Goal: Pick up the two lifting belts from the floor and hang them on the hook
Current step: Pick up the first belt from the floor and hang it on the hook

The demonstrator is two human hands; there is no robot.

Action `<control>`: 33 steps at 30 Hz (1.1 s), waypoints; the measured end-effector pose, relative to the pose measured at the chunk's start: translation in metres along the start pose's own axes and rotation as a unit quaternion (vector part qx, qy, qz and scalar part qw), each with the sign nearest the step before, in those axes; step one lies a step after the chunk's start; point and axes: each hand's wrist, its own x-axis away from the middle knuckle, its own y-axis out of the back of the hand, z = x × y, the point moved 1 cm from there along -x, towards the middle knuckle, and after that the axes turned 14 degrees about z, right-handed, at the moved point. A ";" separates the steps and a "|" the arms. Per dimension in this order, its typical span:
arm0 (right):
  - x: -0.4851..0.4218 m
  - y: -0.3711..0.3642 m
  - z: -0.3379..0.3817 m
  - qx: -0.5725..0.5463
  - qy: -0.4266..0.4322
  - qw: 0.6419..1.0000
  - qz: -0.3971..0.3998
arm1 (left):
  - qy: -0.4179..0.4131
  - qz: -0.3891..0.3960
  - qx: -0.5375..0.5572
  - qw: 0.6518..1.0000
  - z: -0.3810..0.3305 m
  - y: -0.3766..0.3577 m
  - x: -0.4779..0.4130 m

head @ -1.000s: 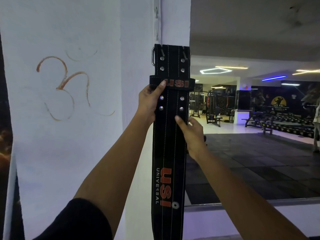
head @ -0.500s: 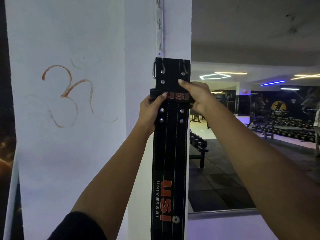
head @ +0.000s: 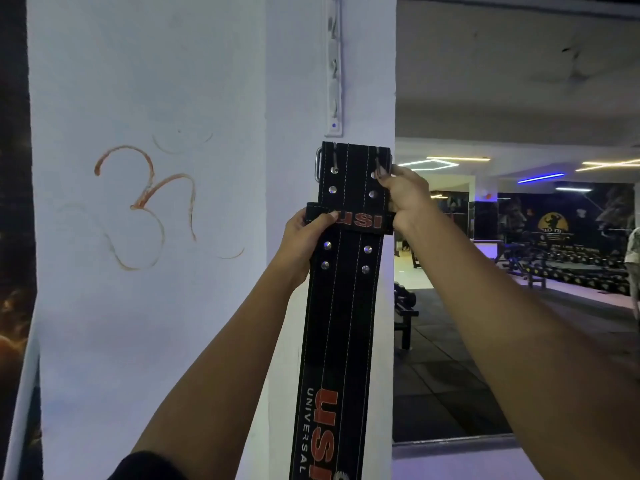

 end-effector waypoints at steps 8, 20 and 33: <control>0.001 0.001 -0.027 -0.021 0.032 0.999 -0.036 | 0.012 -0.042 -0.069 0.997 -0.039 0.001 -0.024; -0.006 -0.002 -0.029 0.020 0.025 0.999 -0.004 | 0.065 -0.156 0.025 0.985 -0.047 -0.023 -0.049; -0.027 -0.009 -0.008 -0.036 -0.036 0.994 -0.100 | 0.099 -0.181 0.064 0.976 -0.026 -0.027 -0.049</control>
